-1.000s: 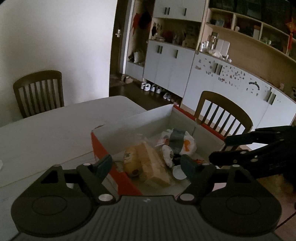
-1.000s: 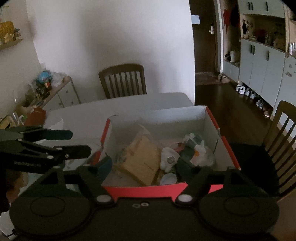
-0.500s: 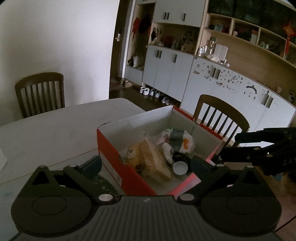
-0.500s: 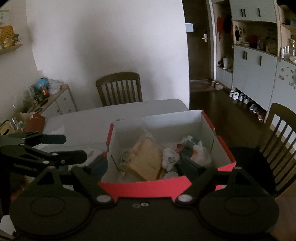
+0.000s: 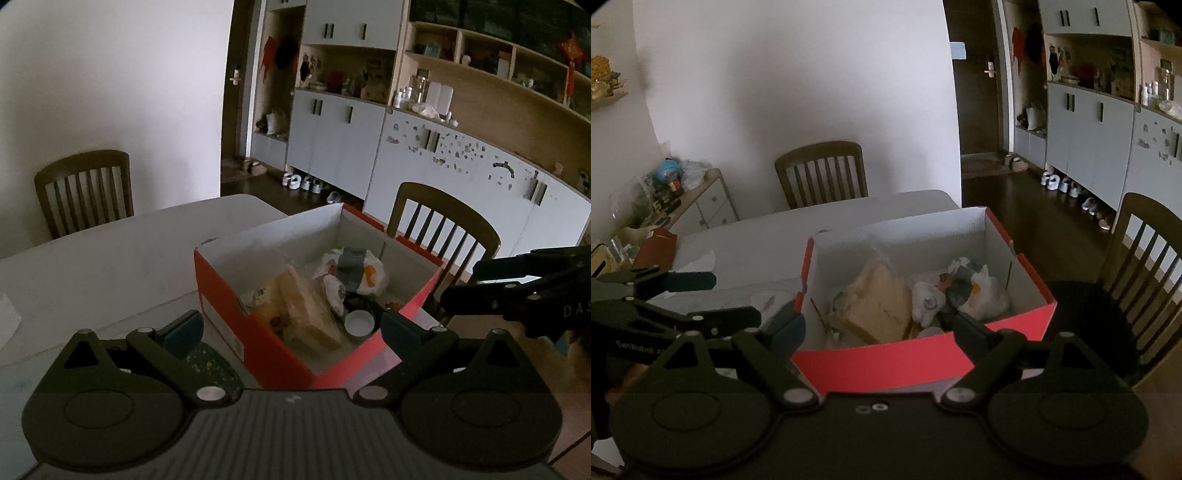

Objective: Organize objects

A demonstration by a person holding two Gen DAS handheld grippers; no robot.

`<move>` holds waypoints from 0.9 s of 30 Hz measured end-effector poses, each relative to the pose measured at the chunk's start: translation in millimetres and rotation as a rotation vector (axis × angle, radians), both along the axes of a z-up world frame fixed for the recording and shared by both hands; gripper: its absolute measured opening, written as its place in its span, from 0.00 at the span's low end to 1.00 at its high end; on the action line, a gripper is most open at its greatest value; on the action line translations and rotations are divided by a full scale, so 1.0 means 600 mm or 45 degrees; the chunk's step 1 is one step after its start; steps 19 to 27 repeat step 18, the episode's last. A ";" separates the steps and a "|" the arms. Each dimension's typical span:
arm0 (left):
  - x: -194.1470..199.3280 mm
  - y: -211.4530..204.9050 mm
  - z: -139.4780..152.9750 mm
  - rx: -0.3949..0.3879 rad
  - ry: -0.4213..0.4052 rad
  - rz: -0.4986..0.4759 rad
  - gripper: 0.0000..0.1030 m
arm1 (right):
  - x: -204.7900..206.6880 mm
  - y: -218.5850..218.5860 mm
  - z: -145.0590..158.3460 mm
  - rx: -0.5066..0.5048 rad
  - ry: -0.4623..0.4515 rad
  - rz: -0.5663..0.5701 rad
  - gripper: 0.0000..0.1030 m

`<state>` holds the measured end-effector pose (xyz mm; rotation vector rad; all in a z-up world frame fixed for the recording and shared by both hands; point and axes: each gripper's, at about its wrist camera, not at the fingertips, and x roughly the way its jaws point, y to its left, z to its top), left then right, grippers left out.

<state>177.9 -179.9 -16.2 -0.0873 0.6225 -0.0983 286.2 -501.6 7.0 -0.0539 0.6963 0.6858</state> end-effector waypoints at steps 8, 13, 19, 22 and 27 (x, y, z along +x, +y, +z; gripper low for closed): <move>-0.010 -0.010 -0.009 0.015 0.011 -0.023 1.00 | -0.007 -0.002 -0.002 0.001 0.004 -0.008 0.85; -0.014 -0.014 -0.009 0.018 0.008 -0.045 1.00 | -0.015 -0.002 -0.003 0.001 0.012 -0.014 0.85; -0.019 -0.010 -0.008 0.008 0.007 -0.041 1.00 | -0.018 -0.001 -0.003 0.001 0.014 -0.017 0.85; -0.019 -0.010 -0.008 0.008 0.007 -0.041 1.00 | -0.018 -0.001 -0.003 0.001 0.014 -0.017 0.85; -0.019 -0.010 -0.008 0.008 0.007 -0.041 1.00 | -0.018 -0.001 -0.003 0.001 0.014 -0.017 0.85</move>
